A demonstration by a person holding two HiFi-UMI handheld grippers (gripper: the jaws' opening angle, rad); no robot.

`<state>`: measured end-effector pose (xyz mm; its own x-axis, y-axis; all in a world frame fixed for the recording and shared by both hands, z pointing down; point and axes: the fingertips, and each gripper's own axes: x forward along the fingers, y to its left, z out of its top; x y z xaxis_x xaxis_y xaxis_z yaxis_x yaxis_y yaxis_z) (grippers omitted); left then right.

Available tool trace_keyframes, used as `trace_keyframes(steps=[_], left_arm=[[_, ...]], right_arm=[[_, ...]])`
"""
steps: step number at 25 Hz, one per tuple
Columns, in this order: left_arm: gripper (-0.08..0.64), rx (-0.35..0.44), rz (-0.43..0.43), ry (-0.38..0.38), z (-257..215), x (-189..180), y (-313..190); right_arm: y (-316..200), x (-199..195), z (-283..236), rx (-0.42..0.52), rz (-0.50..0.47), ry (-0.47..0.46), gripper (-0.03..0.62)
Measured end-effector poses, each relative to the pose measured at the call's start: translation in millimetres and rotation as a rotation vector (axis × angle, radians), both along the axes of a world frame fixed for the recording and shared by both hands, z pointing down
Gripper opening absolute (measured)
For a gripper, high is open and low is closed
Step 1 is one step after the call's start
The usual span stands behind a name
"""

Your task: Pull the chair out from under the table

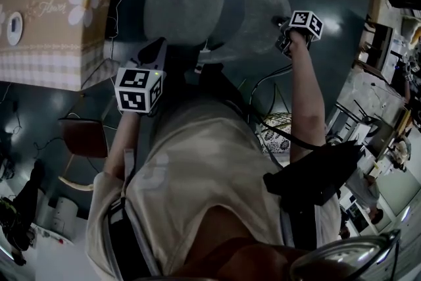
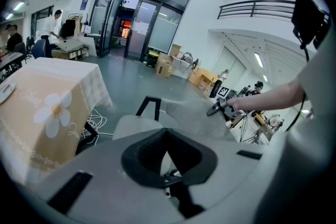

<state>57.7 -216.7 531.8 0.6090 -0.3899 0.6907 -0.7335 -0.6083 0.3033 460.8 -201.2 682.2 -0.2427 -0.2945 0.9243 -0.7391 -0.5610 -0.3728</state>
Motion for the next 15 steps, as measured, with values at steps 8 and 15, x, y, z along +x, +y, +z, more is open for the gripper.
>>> trace_keyframes(steps=[8,15], left_arm=[[0.008,0.005,-0.007,0.005,-1,9,8],[0.008,0.01,0.013,0.008,-6,23,14]], right_arm=[[5,5,2,0.001,-0.01,-0.006,0.1],[18,15,-2,-0.004,0.0,-0.01,0.1]])
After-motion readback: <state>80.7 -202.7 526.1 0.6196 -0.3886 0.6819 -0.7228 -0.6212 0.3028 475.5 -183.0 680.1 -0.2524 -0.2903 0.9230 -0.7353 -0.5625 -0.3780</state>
